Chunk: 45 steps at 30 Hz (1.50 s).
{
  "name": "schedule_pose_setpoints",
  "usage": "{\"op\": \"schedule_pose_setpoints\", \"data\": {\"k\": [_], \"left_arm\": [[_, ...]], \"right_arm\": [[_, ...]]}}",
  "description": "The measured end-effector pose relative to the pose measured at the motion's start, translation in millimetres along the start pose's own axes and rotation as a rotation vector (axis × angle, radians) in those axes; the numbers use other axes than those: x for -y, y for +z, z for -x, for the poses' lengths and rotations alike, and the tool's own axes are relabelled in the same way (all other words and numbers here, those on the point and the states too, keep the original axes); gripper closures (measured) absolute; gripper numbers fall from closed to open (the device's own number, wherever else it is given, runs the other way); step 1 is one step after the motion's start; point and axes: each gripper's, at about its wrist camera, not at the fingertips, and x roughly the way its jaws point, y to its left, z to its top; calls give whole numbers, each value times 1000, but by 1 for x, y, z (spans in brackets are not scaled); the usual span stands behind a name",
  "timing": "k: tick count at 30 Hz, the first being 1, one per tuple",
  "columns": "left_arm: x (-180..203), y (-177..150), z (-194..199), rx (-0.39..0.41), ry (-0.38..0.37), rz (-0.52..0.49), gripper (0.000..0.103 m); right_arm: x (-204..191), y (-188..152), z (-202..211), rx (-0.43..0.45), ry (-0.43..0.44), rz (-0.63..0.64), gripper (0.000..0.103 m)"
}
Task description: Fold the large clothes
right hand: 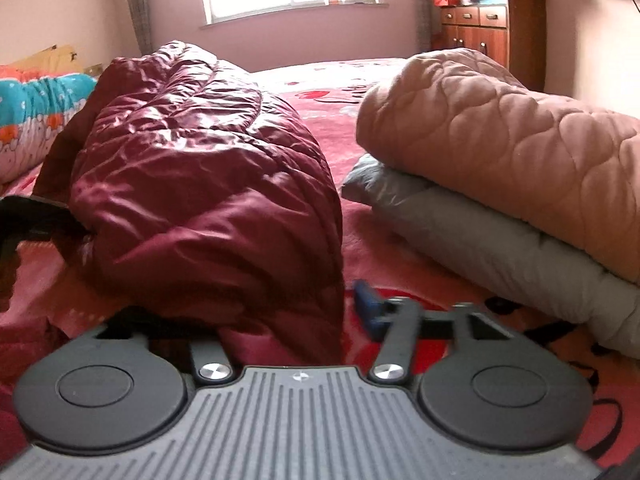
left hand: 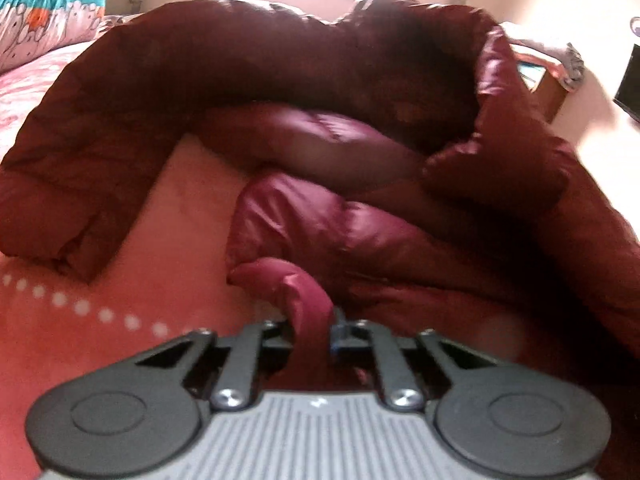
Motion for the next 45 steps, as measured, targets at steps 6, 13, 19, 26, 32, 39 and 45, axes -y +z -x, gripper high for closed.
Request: {"op": "schedule_pose_setpoints", "data": {"k": [6,13,19,26,32,39,45], "left_arm": [[31,-19,52,20,-78,-103,101],[82,-55,137,29,-227,-199,102],[124,-92,208,33,-381,-228,103],[168,-131,267,10,-539,-254,103],[199,-165,295,-54,-644,-287,103],[184,-152,297,-42,-526,-313,100],[149,-114,322,59,-391,-309,63]], "right_arm": [[13,14,33,93,-23,-57,78],[29,29,84,202,-57,-104,89],[35,28,146,289,-62,-127,90],[43,23,213,395,-56,-174,90],[49,18,253,455,-71,-173,90],[75,-1,225,355,-160,-199,90],[102,-20,202,254,-193,-270,88]]}}
